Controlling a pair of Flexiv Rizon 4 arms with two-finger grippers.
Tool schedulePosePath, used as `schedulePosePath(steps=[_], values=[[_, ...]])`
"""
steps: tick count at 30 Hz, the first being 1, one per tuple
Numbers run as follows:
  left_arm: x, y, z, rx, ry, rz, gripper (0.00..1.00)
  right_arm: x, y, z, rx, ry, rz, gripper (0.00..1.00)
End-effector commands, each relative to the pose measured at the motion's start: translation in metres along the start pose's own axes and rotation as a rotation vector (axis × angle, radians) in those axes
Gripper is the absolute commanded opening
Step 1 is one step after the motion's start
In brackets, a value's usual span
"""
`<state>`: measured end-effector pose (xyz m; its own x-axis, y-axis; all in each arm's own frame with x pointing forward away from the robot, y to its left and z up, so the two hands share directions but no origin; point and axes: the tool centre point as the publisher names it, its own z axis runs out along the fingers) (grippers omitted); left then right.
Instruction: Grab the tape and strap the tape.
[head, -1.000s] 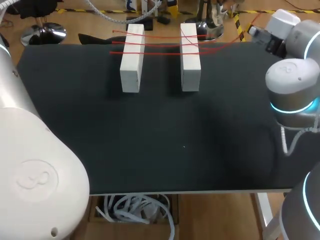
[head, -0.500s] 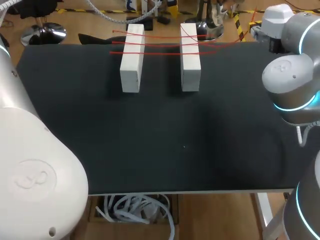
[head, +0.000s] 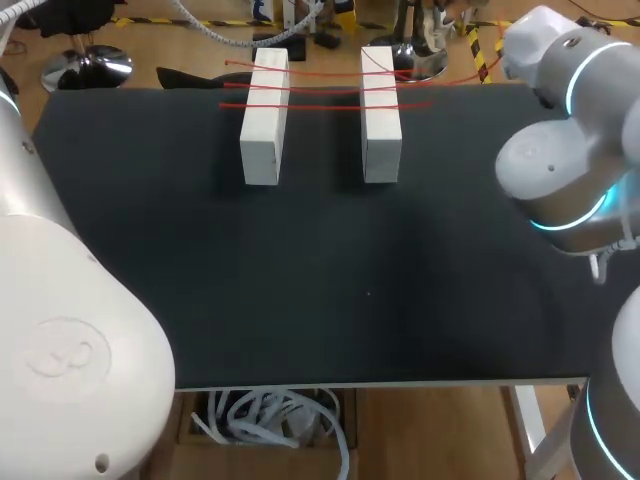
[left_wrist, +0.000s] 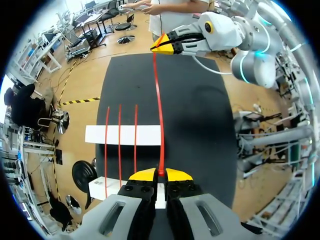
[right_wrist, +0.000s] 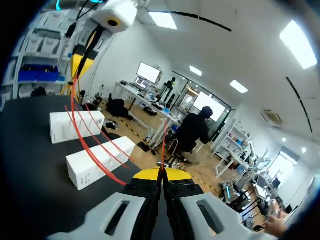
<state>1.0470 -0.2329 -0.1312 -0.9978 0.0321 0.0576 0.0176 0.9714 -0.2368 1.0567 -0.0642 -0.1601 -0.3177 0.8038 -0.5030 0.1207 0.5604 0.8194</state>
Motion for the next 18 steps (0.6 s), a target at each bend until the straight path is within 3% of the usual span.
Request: schedulePosePath(steps=[1, 3, 5, 8, 14, 18], values=[[0.0, -0.001, -0.001, -0.006, 0.002, -0.002, 0.0, 0.007, 0.002, 0.001, 0.169, -0.222, 0.031, 0.0], [0.0, -0.001, -0.001, -0.006, 0.002, -0.002, 0.0, 0.01, 0.0, 0.001, 0.196, -0.22, 0.144, 0.0], [0.0, -0.001, -0.001, -0.006, 0.002, -0.002, 0.0, 0.013, -0.007, 0.005, 0.256, -0.211, 0.369, 0.0], [0.0, -0.001, -0.001, -0.006, 0.002, -0.002, 0.0, 0.017, -0.01, 0.006, 0.283, -0.197, 0.471, 0.0], [0.0, -0.001, -0.001, -0.006, 0.002, -0.002, 0.0, 0.017, -0.009, 0.008, 0.326, -0.183, 0.495, 0.0], [0.0, -0.001, -0.001, -0.006, 0.002, -0.002, 0.0, 0.016, -0.007, 0.009, 0.354, -0.169, 0.365, 0.0]])
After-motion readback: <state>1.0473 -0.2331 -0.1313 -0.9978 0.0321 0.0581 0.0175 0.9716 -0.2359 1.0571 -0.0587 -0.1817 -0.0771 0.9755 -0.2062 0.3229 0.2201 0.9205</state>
